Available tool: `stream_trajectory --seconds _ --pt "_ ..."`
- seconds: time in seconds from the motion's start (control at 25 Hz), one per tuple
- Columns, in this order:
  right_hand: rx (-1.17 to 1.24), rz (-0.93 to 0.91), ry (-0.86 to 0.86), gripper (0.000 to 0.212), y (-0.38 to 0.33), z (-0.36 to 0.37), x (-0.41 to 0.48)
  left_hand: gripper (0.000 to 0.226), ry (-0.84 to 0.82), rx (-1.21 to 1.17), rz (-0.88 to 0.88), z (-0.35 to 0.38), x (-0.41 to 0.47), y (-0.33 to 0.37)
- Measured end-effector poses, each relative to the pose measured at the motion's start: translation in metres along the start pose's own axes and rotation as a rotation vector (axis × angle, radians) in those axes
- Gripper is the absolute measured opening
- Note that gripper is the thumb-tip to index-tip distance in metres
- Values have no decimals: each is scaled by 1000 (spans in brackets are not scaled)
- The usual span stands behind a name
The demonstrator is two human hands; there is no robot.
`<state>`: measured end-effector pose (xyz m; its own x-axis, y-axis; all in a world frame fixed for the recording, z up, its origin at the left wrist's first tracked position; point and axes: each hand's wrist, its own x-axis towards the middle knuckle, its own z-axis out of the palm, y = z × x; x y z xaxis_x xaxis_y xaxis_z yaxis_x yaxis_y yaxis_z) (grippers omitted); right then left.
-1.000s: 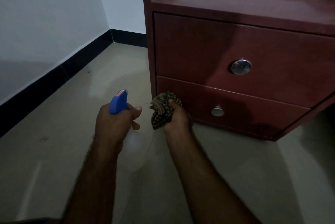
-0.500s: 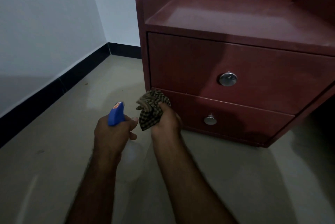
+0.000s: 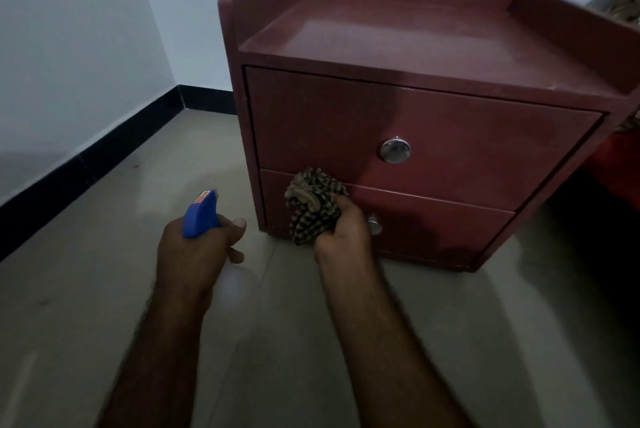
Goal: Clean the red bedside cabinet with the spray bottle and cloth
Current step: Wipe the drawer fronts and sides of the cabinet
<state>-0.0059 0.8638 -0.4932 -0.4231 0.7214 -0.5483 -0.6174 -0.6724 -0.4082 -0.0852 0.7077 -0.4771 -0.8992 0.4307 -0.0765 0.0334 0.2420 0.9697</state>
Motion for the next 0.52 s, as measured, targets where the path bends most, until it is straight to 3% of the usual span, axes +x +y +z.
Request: stream_trajectory --seconds 0.12,0.24,0.4,0.52 --pt "15 -22 1 43 -24 -13 -4 12 -14 -26 -2 7 -7 7" --pt "-149 -93 -31 39 -42 -31 -11 12 -39 -45 -6 14 -13 13" --pt "-79 -39 -79 35 -64 -36 -19 12 -79 -82 -28 24 -19 17" --pt "-313 -159 -138 27 -89 -64 -34 17 -112 -97 -33 31 -26 21"
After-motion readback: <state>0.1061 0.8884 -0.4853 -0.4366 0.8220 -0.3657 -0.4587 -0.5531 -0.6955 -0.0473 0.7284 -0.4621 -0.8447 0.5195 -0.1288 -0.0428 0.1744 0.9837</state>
